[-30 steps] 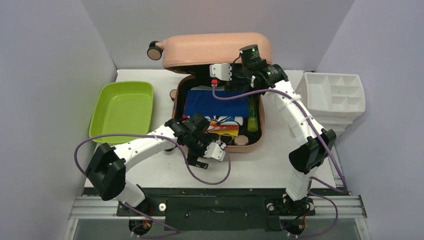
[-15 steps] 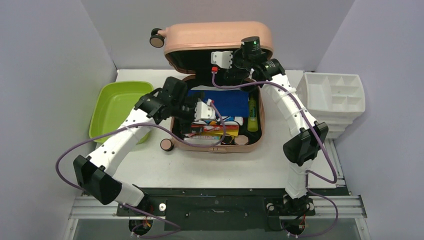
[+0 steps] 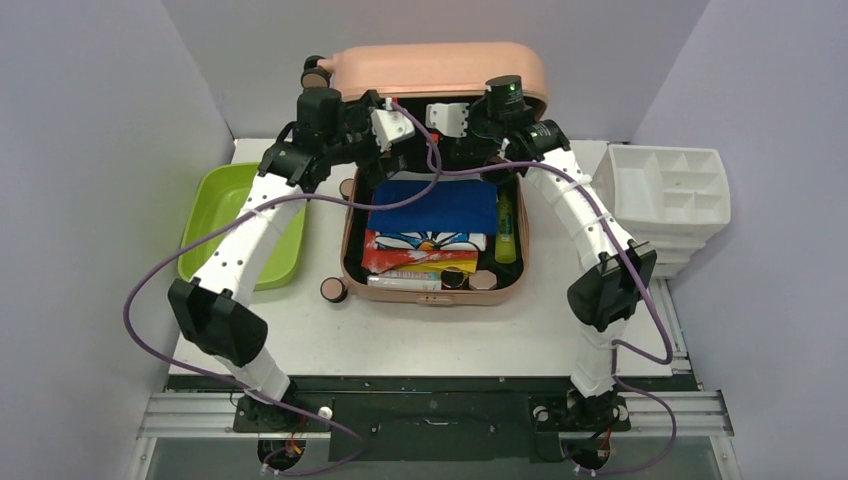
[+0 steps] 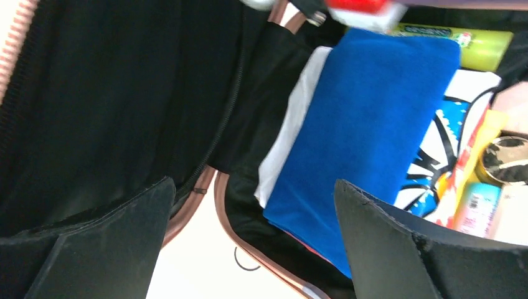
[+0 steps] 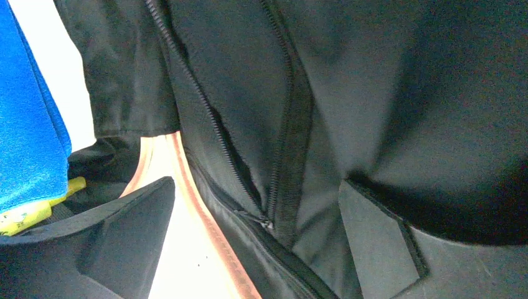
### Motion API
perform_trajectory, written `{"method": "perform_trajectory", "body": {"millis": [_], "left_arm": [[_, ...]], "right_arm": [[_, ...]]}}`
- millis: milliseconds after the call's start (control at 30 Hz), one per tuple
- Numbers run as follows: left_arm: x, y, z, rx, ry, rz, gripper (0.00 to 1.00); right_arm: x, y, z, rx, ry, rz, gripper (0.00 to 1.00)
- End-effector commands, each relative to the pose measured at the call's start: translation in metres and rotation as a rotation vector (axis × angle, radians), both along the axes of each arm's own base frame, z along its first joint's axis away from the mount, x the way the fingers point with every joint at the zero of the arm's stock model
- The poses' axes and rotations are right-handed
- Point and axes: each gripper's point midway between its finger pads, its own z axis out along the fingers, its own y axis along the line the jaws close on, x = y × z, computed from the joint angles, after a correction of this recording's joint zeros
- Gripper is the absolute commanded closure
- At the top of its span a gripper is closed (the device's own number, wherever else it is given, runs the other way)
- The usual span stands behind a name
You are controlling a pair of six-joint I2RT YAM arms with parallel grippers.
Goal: Open, take out, and arrange the luggage
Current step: Open the luggage at the center of the board.
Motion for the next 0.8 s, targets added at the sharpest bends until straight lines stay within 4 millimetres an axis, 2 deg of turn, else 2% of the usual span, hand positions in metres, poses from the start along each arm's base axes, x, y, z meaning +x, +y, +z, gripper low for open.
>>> {"method": "perform_trajectory", "body": {"millis": [0, 33, 67, 100, 133, 233, 267, 300, 333, 367, 400, 467, 533, 567, 600, 633, 667, 700, 733, 767], "left_arm": [[0.028, -0.008, 0.044, -0.118, -0.083, 0.018, 0.02], [0.031, -0.007, 0.052, -0.126, -0.099, 0.023, 0.02], [0.037, -0.008, 0.048, -0.127, -0.086, 0.028, 0.02], [0.04, -0.007, 0.055, -0.136, -0.101, 0.033, 0.02], [0.045, -0.009, 0.051, -0.142, -0.088, 0.034, 0.02], [0.057, -0.009, 0.062, -0.168, -0.103, 0.044, 0.02], [0.062, -0.01, 0.056, -0.167, -0.091, 0.048, 0.02], [0.064, -0.01, 0.062, -0.173, -0.102, 0.047, 0.02], [0.068, -0.012, 0.056, -0.169, -0.087, 0.046, 0.02], [0.072, -0.013, 0.056, -0.17, -0.087, 0.045, 0.03], [0.073, -0.014, 0.055, -0.175, -0.08, 0.049, 0.03], [0.08, -0.016, 0.053, -0.178, -0.075, 0.056, 0.04], [0.088, -0.017, 0.056, -0.19, -0.082, 0.071, 0.04], [0.092, -0.018, 0.051, -0.189, -0.072, 0.076, 0.04], [0.093, -0.018, 0.055, -0.198, -0.076, 0.079, 0.04], [0.097, -0.02, 0.049, -0.198, -0.065, 0.08, 0.04], [0.098, -0.021, 0.051, -0.203, -0.065, 0.081, 0.04], [0.103, -0.022, 0.044, -0.198, -0.052, 0.085, 0.04], [0.103, -0.023, 0.046, -0.202, -0.05, 0.085, 0.04], [0.107, -0.024, 0.039, -0.203, -0.032, 0.093, 0.04]], "right_arm": [[0.007, -0.012, 0.001, -0.011, -0.041, -0.027, 0.0], [0.004, -0.013, 0.001, -0.021, -0.042, -0.017, 0.0], [0.002, -0.013, -0.011, -0.037, -0.02, -0.011, 0.0], [-0.001, -0.013, -0.012, -0.046, -0.015, 0.002, 0.0], [-0.004, -0.013, -0.021, -0.058, 0.006, 0.009, 0.0], [-0.017, -0.012, -0.035, -0.078, 0.067, 0.046, 0.0], [-0.022, -0.012, -0.043, -0.085, 0.097, 0.056, 0.0], [-0.027, -0.013, -0.042, -0.084, 0.102, 0.06, 0.0], [-0.033, -0.013, -0.051, -0.09, 0.133, 0.066, 0.0], [-0.037, -0.014, -0.049, -0.085, 0.135, 0.068, 0.0], [-0.043, -0.015, -0.059, -0.092, 0.164, 0.073, 0.0], [-0.056, -0.018, -0.066, -0.096, 0.198, 0.079, 0.0], [-0.069, -0.02, -0.07, -0.087, 0.232, 0.081, 0.0], [-0.077, -0.022, -0.071, -0.07, 0.249, 0.073, 0.0], [-0.086, -0.023, -0.067, -0.054, 0.256, 0.08, 0.0], [-0.093, -0.025, -0.073, -0.039, 0.284, 0.073, 0.0], [-0.101, -0.025, -0.066, -0.016, 0.284, 0.078, 0.0], [-0.108, -0.027, -0.073, 0.004, 0.312, 0.064, 0.0], [-0.116, -0.027, -0.065, 0.032, 0.302, 0.067, 0.0], [-0.122, -0.028, -0.071, 0.055, 0.328, 0.048, 0.0]]}}
